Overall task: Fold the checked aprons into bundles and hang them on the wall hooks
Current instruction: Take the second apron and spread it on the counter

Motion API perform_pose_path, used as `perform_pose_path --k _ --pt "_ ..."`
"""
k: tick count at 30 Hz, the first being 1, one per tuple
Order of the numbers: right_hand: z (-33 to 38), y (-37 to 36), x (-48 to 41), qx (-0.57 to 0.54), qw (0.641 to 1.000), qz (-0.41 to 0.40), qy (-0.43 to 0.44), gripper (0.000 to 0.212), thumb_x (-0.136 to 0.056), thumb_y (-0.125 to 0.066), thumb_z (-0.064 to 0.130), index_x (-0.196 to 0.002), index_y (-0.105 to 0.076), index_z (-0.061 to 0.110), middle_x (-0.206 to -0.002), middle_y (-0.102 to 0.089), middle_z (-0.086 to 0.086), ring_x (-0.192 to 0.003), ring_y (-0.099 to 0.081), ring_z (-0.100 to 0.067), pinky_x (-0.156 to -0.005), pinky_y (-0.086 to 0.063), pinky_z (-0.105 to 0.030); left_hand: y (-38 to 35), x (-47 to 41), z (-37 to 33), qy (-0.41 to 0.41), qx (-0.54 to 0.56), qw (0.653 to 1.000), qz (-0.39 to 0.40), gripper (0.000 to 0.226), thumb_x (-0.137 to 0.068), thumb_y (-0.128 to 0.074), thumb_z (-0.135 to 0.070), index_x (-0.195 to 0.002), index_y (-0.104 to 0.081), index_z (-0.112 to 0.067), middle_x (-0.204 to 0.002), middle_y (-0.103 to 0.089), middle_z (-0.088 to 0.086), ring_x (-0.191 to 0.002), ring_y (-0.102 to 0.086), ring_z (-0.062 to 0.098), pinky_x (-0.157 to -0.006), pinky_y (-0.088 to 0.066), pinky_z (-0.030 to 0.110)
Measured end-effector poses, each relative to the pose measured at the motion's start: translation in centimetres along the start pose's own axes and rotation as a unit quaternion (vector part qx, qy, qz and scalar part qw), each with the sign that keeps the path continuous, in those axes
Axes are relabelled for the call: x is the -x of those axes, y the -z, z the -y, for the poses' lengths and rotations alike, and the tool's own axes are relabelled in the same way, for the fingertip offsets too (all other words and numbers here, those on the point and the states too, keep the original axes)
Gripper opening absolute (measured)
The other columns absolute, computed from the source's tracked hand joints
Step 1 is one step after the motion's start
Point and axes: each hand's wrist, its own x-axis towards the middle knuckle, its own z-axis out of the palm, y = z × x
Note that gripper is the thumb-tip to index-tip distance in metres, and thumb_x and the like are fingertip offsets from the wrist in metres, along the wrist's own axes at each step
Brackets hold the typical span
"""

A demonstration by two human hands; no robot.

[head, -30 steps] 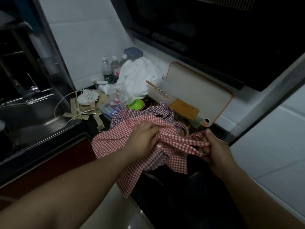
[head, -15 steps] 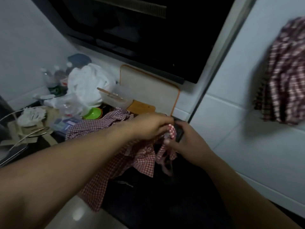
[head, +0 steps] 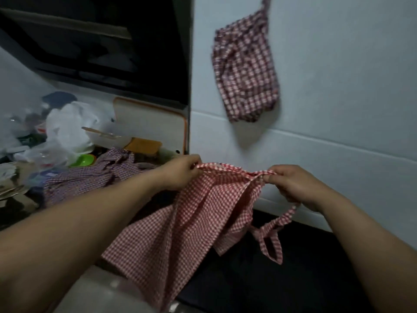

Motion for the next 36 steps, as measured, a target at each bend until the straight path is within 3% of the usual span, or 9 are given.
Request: perform_pose_path --k 4,8,11,17,19,23,28,31,36 --pt "-2.5 4.9 4.6 -0.016 0.999 -0.046 0.003 0.028 -0.095 -0.071 0.03 -0.076 -0.069 0.009 -0.05 -0.032 -0.003 -0.045 -0.026 -0.015 -0.045 -0.018 -0.022 -7.4 -0.3 -6.6 -0.019 0.024 0.999 -0.03 0.021 -0.1 -0.059 -0.045 -0.102 -0.054 -0.024 -0.096 -0.067 0.001 -0.093 -0.065 0.024 -0.083 -0.053 0.042" --pt "-3.4 7.8 6.5 0.069 0.992 -0.098 0.038 0.032 -0.091 -0.075 0.033 -0.075 -0.071 0.007 -0.046 -0.046 0.006 -0.043 -0.038 -0.005 -0.043 -0.029 -0.02 -15.0 0.3 -13.4 -0.042 0.096 0.994 0.001 0.058 -0.078 -0.068 -0.079 -0.111 -0.051 -0.035 -0.104 -0.071 -0.013 -0.094 -0.068 0.007 -0.087 -0.056 0.037" --pt "-3.4 8.6 7.0 0.152 0.981 -0.106 0.058 0.037 -0.09 -0.076 0.034 -0.071 -0.066 0.004 -0.059 -0.053 -0.005 -0.048 -0.041 -0.002 -0.048 -0.03 -0.021 -18.5 -0.4 -17.8 -0.038 0.153 0.987 -0.024 0.075 -0.064 -0.069 -0.089 -0.121 -0.049 -0.044 -0.113 -0.069 -0.021 -0.101 -0.067 0.001 -0.091 -0.057 0.038" --pt "-3.8 12.2 8.7 0.18 0.976 -0.115 0.037 0.037 -0.089 -0.077 0.036 -0.062 -0.062 0.016 -0.06 -0.054 0.004 -0.049 -0.044 0.0 -0.049 -0.032 -0.018 -18.2 -3.1 -19.9 -0.072 0.116 0.989 -0.049 0.044 -0.085 -0.051 -0.072 -0.105 -0.061 -0.034 -0.107 -0.073 -0.009 -0.099 -0.068 0.017 -0.082 -0.056 0.037" --pt "-3.9 13.9 9.6 0.214 0.97 -0.116 0.026 0.037 -0.089 -0.077 0.039 -0.062 -0.062 0.019 -0.061 -0.056 0.004 -0.052 -0.047 -0.003 -0.05 -0.031 -0.02 -16.9 -3.5 -18.5 -0.079 0.073 0.994 -0.037 0.028 -0.083 -0.052 -0.057 -0.087 -0.055 -0.029 -0.094 -0.071 -0.006 -0.094 -0.068 0.025 -0.074 -0.052 0.037" --pt "-3.3 15.6 10.6 0.136 0.984 -0.113 0.017 0.031 -0.092 -0.074 0.037 -0.071 -0.068 0.015 -0.049 -0.051 0.011 -0.045 -0.041 -0.005 -0.046 -0.031 -0.02 -15.3 -4.7 -16.2 -0.045 0.0 0.997 -0.065 0.02 -0.09 -0.057 -0.037 -0.09 -0.043 -0.024 -0.088 -0.065 0.002 -0.083 -0.061 0.03 -0.069 -0.05 0.04" --pt "-3.0 15.9 11.1 0.069 0.986 -0.151 0.023 0.031 -0.098 -0.065 0.039 -0.077 -0.067 0.016 -0.057 -0.05 0.005 -0.046 -0.039 -0.006 -0.046 -0.03 -0.023 -13.5 -4.9 -16.7 -0.018 0.204 0.973 -0.102 0.009 -0.103 -0.053 -0.022 -0.096 -0.049 -0.018 -0.085 -0.065 0.003 -0.082 -0.063 0.024 -0.067 -0.044 0.036" --pt "-3.0 16.6 11.2 -0.036 0.979 -0.201 0.023 0.025 -0.102 -0.059 0.032 -0.081 -0.065 0.018 -0.053 -0.054 0.014 -0.047 -0.042 -0.009 -0.048 -0.026 -0.025 -11.0 -3.9 -17.6 -0.105 0.12 0.977 -0.138 0.01 -0.103 -0.057 -0.031 -0.098 -0.055 -0.022 -0.085 -0.067 -0.004 -0.079 -0.062 0.015 -0.068 -0.046 0.035" --pt "-2.6 16.7 11.7 -0.067 0.976 -0.204 0.036 0.032 -0.102 -0.058 0.024 -0.071 -0.053 0.018 -0.045 -0.044 0.011 -0.041 -0.036 -0.011 -0.04 -0.023 -0.021 -7.2 -2.8 -17.1 -0.151 -0.238 0.959 0.017 0.023 -0.098 -0.061 -0.045 -0.102 -0.064 -0.023 -0.099 -0.073 0.004 -0.089 -0.066 0.027 -0.07 -0.049 0.037"
